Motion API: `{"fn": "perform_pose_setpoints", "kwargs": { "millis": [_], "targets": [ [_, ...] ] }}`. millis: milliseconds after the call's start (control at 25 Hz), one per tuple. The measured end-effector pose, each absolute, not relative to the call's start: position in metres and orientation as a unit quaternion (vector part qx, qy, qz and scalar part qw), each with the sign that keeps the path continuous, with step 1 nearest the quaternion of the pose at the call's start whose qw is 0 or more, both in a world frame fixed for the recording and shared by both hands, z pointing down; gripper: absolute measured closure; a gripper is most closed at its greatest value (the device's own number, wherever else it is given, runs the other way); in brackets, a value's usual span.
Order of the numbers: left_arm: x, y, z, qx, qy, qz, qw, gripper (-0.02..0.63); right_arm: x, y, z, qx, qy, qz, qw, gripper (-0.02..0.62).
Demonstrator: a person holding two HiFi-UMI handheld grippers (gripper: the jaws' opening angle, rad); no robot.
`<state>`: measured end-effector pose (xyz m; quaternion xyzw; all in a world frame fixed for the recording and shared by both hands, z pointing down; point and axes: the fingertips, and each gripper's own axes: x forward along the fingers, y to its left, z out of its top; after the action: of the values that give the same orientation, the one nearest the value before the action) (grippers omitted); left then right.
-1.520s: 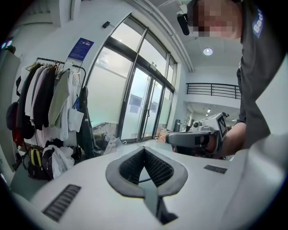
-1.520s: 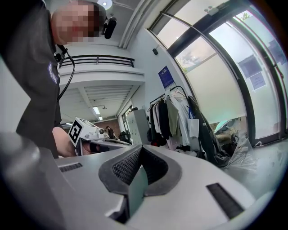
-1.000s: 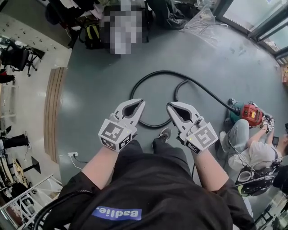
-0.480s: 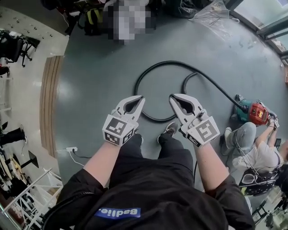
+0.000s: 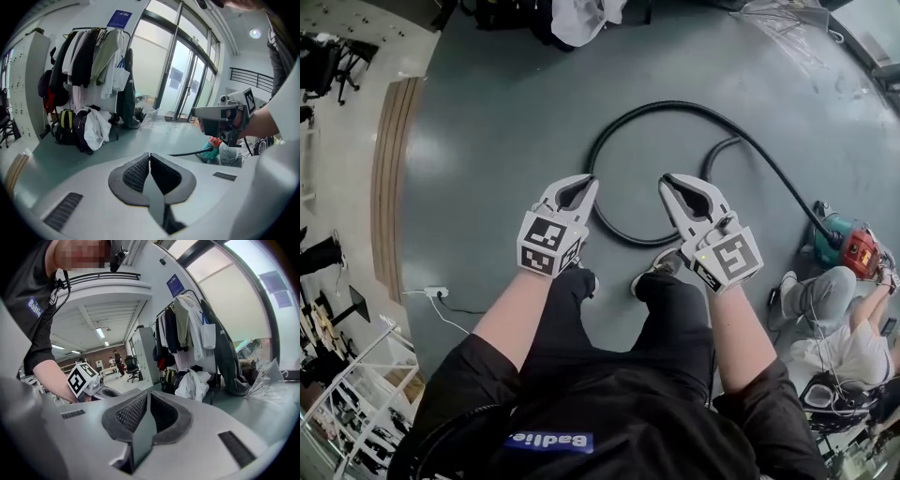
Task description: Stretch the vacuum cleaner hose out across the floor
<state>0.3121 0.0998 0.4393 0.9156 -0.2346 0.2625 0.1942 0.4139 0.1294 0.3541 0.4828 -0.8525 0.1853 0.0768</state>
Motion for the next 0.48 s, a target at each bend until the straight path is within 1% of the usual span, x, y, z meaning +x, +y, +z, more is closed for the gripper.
{"fn": "perform_pose_setpoints", "kwargs": {
  "millis": [360, 480],
  "targets": [
    [0.302, 0.081, 0.596, 0.895, -0.245, 0.313, 0.201, 0.563, 0.415, 0.096, 0.482, 0.468, -0.86, 0.178, 0.1, 0.551],
    [0.304, 0.078, 0.646, 0.889, -0.247, 0.327, 0.206, 0.524, 0.415, 0.091, 0.521, 0.467, -0.861, 0.174, 0.106, 0.534]
  ]
}}
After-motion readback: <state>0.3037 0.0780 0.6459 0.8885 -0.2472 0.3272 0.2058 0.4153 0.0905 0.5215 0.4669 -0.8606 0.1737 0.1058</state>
